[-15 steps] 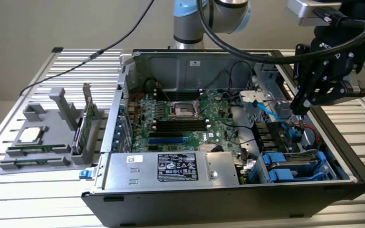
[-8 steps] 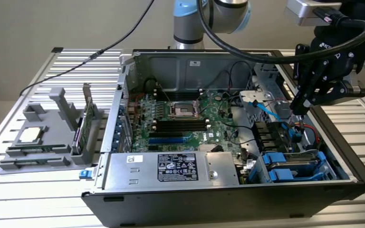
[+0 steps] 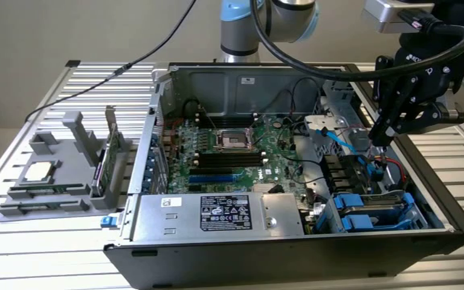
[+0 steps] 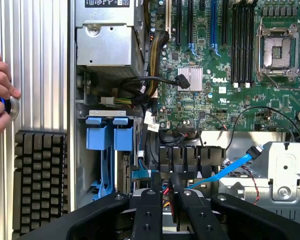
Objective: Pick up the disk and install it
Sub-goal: 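Insert the first disk wire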
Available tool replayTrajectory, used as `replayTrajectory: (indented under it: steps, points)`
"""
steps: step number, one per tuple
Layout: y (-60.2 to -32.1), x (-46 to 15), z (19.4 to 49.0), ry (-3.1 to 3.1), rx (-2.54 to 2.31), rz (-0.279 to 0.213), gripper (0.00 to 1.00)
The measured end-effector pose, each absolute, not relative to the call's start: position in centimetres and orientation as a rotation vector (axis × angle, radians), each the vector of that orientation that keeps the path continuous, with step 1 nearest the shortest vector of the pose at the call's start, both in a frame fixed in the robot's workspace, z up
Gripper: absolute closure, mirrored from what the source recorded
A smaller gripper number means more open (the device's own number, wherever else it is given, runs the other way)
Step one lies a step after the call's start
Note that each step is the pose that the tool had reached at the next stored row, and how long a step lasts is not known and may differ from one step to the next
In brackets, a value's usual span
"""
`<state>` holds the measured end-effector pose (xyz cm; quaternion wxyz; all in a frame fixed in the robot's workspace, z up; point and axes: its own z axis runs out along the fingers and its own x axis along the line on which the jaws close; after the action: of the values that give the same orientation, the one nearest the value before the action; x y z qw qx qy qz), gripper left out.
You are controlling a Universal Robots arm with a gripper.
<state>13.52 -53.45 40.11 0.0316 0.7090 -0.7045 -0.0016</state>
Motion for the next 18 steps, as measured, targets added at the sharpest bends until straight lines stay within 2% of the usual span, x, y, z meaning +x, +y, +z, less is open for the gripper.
replayTrajectory:
  steps: [2,5,7,8,18]
  points:
    - [-53.5,13.5,40.1,-2.170,2.184,-0.005,0.78]
    - [-53.5,13.5,40.1,-2.170,2.184,-0.005,0.66]
    - [-53.5,13.5,40.1,-2.170,2.184,-0.005,0.66]
    - [-53.4,13.6,40.1,-2.170,2.184,-0.005,0.60]
    - [-53.1,15.0,40.1,-2.182,2.168,-0.009,0.60]
